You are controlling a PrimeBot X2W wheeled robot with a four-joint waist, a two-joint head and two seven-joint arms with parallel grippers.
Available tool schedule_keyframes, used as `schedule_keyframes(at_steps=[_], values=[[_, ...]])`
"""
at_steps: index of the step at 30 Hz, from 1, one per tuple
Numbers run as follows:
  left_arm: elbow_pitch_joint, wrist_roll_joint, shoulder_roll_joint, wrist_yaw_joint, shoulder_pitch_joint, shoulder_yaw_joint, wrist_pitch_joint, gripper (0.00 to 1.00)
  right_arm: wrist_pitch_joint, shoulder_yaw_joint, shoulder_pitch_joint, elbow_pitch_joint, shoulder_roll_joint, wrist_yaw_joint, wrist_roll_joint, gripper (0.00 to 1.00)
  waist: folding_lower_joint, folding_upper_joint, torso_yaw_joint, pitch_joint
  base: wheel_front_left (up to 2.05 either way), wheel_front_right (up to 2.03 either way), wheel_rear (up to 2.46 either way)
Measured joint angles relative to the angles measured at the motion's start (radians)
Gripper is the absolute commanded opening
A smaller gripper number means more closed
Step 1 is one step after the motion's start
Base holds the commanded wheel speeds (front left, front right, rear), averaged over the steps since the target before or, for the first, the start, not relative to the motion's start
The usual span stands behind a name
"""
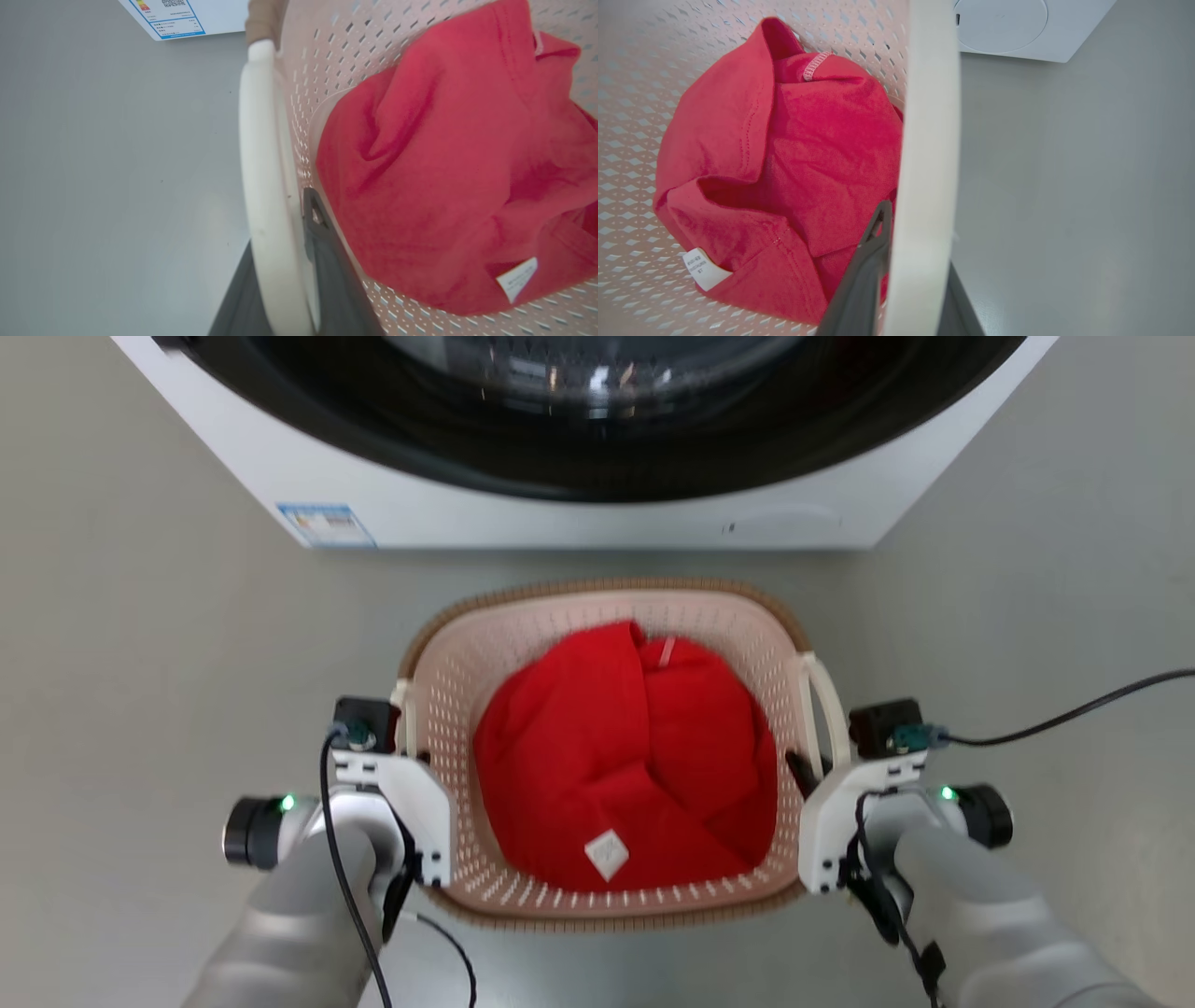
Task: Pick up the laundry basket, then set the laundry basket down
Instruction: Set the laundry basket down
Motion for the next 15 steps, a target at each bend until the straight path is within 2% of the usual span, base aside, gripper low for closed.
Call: schedule_keyframes(at_steps=[8, 15], values=[[0.0, 0.0, 0.006, 0.009, -0.095, 0.008, -0.04, 0.0, -0.063, -0.018, -0.082, 0.018, 0.002, 0.0, 0.005, 0.0, 0.0001, 0.0, 0.009, 0.151, 0.0, 0.0, 0.0], [0.002, 0.0, 0.012, 0.01, -0.132, 0.014, -0.081, 0.0, -0.097, -0.018, -0.117, 0.023, 0.003, 0.0, 0.013, 0.0, 0.0001, 0.0, 0.015, 0.228, 0.0, 0.0, 0.0]])
